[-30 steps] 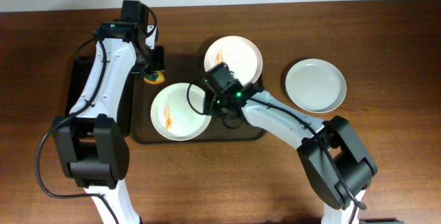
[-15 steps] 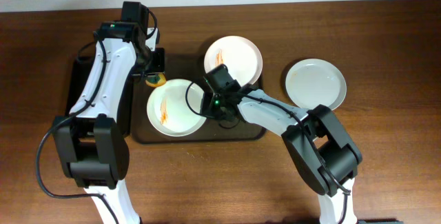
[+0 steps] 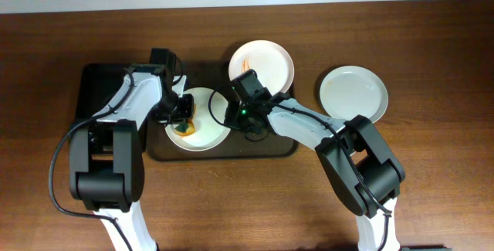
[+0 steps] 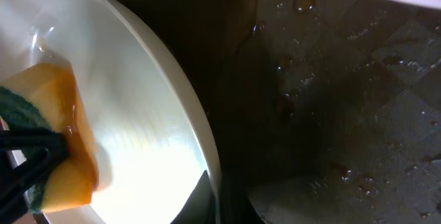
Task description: Clean dirty plates on tray and stack at the side
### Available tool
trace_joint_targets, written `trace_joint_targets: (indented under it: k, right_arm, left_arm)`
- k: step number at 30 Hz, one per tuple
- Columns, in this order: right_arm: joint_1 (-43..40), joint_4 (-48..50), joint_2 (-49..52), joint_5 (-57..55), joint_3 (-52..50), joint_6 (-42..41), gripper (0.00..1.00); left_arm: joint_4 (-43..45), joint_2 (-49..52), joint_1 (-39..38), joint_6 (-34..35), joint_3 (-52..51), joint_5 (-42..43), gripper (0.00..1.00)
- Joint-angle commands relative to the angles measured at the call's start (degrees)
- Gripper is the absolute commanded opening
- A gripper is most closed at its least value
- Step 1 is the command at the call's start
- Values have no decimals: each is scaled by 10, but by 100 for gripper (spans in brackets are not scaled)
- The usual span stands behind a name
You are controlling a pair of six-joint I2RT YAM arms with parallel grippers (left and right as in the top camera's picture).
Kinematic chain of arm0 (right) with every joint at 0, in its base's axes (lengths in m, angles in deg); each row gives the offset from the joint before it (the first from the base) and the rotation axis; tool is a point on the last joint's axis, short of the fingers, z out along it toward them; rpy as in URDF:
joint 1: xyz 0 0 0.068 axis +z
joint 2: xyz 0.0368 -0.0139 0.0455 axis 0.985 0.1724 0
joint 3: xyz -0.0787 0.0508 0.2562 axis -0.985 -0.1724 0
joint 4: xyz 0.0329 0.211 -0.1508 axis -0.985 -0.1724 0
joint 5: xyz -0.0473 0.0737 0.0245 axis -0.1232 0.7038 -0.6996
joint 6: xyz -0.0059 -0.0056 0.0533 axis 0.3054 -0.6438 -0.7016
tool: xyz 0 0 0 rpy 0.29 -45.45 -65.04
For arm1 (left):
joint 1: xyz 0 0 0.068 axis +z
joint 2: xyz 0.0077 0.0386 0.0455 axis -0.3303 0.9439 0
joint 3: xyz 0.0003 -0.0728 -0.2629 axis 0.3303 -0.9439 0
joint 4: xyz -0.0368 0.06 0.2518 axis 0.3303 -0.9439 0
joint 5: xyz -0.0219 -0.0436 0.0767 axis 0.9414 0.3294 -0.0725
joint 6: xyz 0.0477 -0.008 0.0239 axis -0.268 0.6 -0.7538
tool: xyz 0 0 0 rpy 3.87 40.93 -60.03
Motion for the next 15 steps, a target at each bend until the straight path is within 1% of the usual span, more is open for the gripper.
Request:
trace_joint_targets:
  k: [1,2,3,4,7,8,10,11,13,14,15]
  right_arm:
    - [-4,0,18,2,0,-5,4]
    - [-4,1,18,2,0,-5,4]
    - [-4,2,18,4,0,-5,4]
    - [-4,2,18,5,0,-5,4]
    - [-4,3,18,5,0,-3,4]
    - [-4,4,18,5,0,-3,4]
    - [-4,4,18,6,0,-3,4]
    - [-4,4,18,6,0,-3,4]
    - [-4,4,18,6,0,-3,4]
    - [-4,4,18,5,0,-3,4]
    - [-4,4,18,5,0,-3,4]
  left_arm:
    - [0,7,1,-7,-39,6,1]
    - [-7,7,1,-7,-43,8,1]
    - [-21,7,1,-10,-44,29,0]
    - [-28,7,1,-31,-44,60,1]
    - [-41,7,2,-121,-44,173,1]
    - [-39,7,2,-124,-44,171,1]
    - [-26,7,2,-122,-44,141,1]
    - [-18,7,2,-108,-44,112,1]
    - [5,7,2,-42,-44,18,1]
    - [32,7,2,13,-44,-70,0]
    - [48,7,2,38,-44,-109,1]
